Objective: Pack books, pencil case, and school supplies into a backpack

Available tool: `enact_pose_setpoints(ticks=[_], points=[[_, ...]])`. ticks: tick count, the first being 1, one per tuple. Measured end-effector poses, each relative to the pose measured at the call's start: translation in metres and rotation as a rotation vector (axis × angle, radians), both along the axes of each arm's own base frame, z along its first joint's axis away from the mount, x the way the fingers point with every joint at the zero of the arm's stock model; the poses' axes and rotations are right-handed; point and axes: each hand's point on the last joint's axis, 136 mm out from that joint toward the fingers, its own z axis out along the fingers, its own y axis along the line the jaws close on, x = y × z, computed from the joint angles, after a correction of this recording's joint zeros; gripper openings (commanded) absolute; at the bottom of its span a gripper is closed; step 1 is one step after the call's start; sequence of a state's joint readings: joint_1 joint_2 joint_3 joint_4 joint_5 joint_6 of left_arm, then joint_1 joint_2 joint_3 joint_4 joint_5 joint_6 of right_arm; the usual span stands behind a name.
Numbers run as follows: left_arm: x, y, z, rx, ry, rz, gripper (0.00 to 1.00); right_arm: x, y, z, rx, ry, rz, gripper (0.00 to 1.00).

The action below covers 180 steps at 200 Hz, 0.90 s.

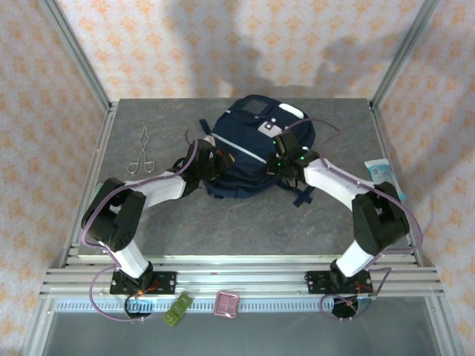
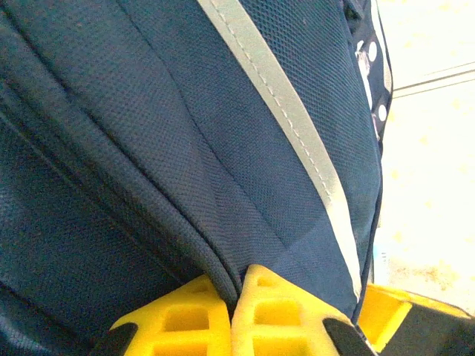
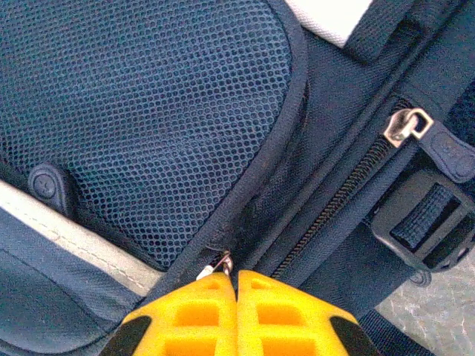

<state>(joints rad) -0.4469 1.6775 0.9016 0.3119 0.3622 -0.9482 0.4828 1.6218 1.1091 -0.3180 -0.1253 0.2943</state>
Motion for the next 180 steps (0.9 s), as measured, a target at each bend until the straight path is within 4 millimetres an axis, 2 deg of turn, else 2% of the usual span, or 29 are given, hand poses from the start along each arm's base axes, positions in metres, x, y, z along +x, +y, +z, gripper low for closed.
enact_pose_setpoints(ticks=[51,74,94,109,125,154,180], points=[[0.0,0.001,0.007,-0.005,-0.013,0.002,0.0,0.008,0.0,0.003,0.018,-0.009,-0.016,0.0],[-0.001,0.001,0.007,0.001,-0.013,-0.001,0.0,0.004,-0.003,0.006,0.035,-0.026,-0.029,0.23],[0.0,0.007,0.005,0.016,0.001,0.011,0.0,-0.001,-0.027,0.012,0.033,-0.052,-0.101,0.35],[0.004,0.016,0.006,0.038,0.007,0.03,0.0,-0.001,-0.051,0.018,0.036,-0.08,-0.181,0.37],[0.009,0.022,0.009,0.064,0.008,0.045,0.0,-0.004,-0.064,0.02,0.049,-0.102,-0.229,0.39],[0.017,0.03,0.016,0.098,0.001,0.059,0.0,-0.009,-0.066,-0.001,0.077,-0.065,-0.257,0.4],[0.024,0.045,0.019,0.125,0.003,0.083,0.0,-0.004,-0.054,-0.024,0.123,-0.012,-0.256,0.4]])
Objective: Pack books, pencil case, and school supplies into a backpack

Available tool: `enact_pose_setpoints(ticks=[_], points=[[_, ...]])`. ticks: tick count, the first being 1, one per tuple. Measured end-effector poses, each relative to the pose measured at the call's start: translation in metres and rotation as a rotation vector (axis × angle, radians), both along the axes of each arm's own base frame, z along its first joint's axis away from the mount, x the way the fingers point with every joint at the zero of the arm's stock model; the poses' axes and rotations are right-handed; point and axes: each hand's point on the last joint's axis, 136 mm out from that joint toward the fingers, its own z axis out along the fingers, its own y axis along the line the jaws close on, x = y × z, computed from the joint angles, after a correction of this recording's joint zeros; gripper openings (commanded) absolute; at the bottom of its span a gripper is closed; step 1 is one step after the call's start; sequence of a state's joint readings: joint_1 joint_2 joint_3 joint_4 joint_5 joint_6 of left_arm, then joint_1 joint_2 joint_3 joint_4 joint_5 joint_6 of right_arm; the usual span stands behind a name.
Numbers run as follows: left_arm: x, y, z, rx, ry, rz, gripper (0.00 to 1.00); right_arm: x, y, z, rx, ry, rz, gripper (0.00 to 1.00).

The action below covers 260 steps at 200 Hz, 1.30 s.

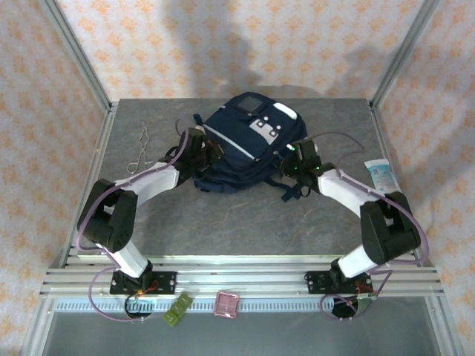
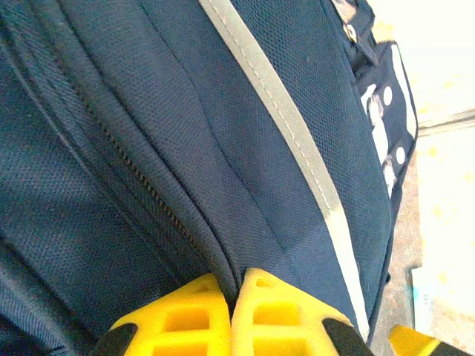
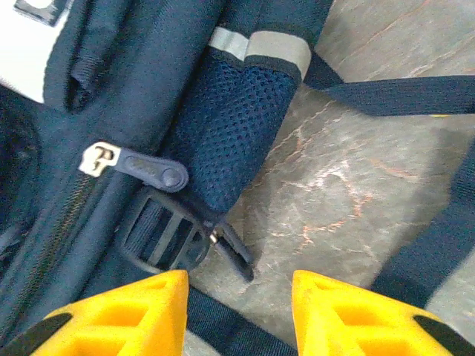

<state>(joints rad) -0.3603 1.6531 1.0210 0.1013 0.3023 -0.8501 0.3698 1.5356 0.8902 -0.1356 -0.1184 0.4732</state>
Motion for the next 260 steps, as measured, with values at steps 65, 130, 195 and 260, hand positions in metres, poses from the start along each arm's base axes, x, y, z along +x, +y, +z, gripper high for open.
enact_pose_setpoints(ticks=[65,130,195,260], points=[[0.012,0.032,0.003,0.062,-0.015,0.063,0.0,0.048,0.045,-0.017,0.144,0.036,0.051,0.4],[0.03,0.064,0.015,0.131,-0.044,0.131,0.53,0.067,0.074,-0.007,0.181,0.02,0.126,0.56],[0.024,0.083,0.061,0.212,-0.155,0.171,0.99,0.084,0.055,0.07,0.053,-0.164,0.136,1.0],[0.009,0.135,0.13,0.511,-0.329,0.308,0.99,0.115,-0.03,0.134,-0.097,-0.34,-0.1,1.0]])
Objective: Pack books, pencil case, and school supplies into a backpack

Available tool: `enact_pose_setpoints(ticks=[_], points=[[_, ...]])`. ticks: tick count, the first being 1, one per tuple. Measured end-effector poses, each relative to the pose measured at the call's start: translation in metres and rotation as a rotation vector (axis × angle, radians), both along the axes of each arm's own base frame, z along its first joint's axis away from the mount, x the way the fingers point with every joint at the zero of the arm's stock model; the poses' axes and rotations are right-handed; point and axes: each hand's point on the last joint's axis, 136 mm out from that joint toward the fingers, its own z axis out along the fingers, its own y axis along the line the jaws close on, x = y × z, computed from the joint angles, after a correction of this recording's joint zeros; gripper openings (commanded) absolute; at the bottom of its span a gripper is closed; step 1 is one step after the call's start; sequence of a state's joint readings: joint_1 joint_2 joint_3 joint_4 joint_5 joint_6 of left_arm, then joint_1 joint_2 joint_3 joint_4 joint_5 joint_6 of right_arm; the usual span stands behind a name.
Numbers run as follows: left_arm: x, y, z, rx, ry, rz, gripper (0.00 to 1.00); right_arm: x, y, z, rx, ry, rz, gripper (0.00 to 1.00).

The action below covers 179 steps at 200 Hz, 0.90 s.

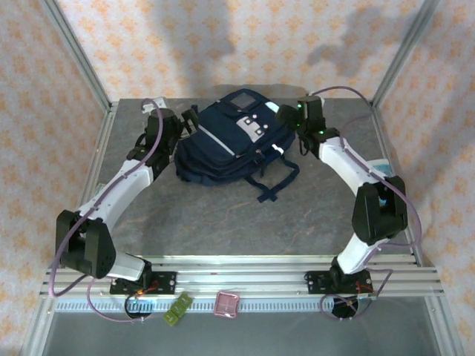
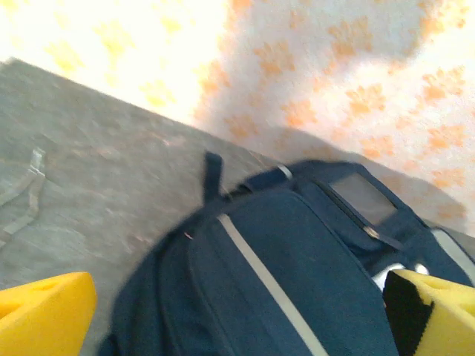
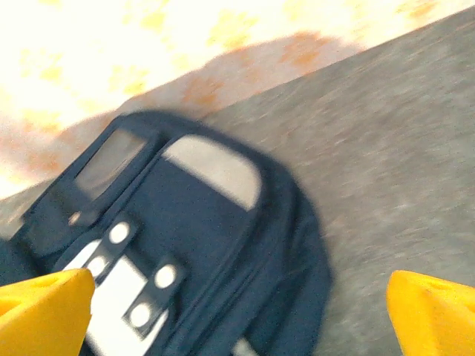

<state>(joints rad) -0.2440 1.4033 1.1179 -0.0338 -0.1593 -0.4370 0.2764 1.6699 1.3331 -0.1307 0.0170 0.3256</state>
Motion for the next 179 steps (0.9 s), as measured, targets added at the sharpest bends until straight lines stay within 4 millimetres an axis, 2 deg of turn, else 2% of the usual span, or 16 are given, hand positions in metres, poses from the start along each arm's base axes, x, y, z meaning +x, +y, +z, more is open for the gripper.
enact_pose_setpoints(ticks=[19,40,61,73,88,116,147,163,179], points=[[-0.014,0.019,0.003,0.12,-0.025,0.054,0.99,-0.011,-0.046,0.002,-0.057,-0.045,-0.138,1.0],[-0.03,0.041,-0.015,0.25,-0.015,0.117,0.99,-0.041,-0.097,-0.007,-0.157,-0.111,-0.301,1.0],[-0.049,0.064,-0.051,0.357,0.012,0.185,1.0,-0.077,-0.128,-0.031,-0.261,-0.151,-0.416,1.0],[-0.065,0.076,-0.08,0.397,0.041,0.21,0.99,-0.097,-0.143,-0.047,-0.309,-0.154,-0.469,1.0],[-0.08,0.092,-0.11,0.416,0.083,0.24,0.99,-0.114,-0.159,-0.063,-0.355,-0.144,-0.53,1.0],[-0.094,0.117,-0.137,0.422,0.078,0.321,0.99,-0.127,-0.181,-0.074,-0.376,-0.165,-0.621,1.0],[-0.106,0.117,-0.16,0.43,0.019,0.306,0.99,-0.136,-0.189,-0.101,-0.364,-0.179,-0.627,1.0],[-0.108,0.115,-0.16,0.431,-0.025,0.29,1.0,-0.143,-0.189,-0.118,-0.367,-0.152,-0.603,1.0],[-0.108,0.11,-0.154,0.42,-0.106,0.269,1.0,-0.141,-0.187,-0.118,-0.352,-0.172,-0.578,1.0]])
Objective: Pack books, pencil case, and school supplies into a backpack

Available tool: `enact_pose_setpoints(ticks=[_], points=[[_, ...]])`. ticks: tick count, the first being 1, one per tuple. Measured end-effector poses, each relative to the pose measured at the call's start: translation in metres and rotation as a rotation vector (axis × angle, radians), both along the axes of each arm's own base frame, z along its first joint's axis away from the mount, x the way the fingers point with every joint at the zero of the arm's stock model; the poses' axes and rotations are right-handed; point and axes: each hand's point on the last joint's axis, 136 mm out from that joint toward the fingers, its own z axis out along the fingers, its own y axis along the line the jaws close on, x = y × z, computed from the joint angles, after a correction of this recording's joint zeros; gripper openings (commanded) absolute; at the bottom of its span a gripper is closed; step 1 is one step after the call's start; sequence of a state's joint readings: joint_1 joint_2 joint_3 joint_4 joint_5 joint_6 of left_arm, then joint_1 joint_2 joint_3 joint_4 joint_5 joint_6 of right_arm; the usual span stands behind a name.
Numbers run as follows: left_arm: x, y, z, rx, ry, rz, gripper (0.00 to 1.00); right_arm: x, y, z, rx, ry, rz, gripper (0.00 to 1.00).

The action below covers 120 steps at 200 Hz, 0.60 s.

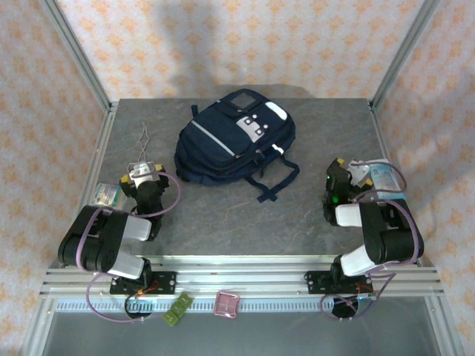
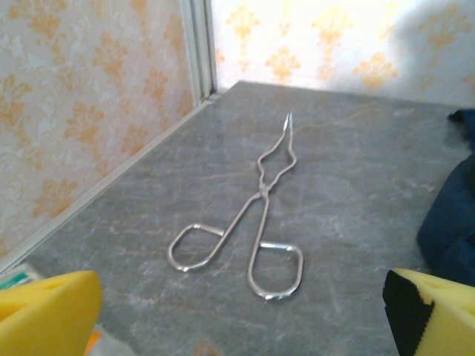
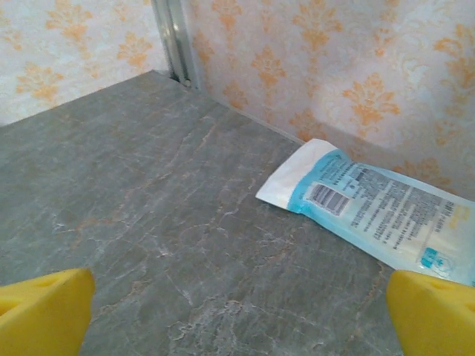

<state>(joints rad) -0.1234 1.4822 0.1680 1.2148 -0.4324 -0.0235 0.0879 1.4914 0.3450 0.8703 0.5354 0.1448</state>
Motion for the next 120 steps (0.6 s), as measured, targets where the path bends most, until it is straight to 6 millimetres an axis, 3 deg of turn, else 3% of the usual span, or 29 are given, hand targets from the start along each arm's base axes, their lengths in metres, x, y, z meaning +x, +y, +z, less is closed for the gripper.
enact_pose_setpoints(ticks=[34,54,72,83,120], points=[[-0.011,-0.01,-0.008,0.019,-0.026,-0.08,1.0,0.005,0.012,0.009,0.016,-0.069,0.111,1.0],[-0.002,-0.014,0.005,0.019,-0.068,-0.109,1.0,0.005,0.022,0.008,0.02,-0.104,0.215,1.0],[0.01,-0.008,0.018,0.01,-0.109,-0.091,1.0,0.0,0.03,-0.004,0.023,-0.082,0.278,1.0],[0.015,-0.004,0.024,0.004,-0.127,-0.079,1.0,0.001,0.034,0.0,0.02,-0.102,0.306,1.0],[0.015,-0.002,0.022,-0.006,-0.117,-0.07,1.0,0.007,0.045,0.005,0.004,-0.108,0.366,1.0]])
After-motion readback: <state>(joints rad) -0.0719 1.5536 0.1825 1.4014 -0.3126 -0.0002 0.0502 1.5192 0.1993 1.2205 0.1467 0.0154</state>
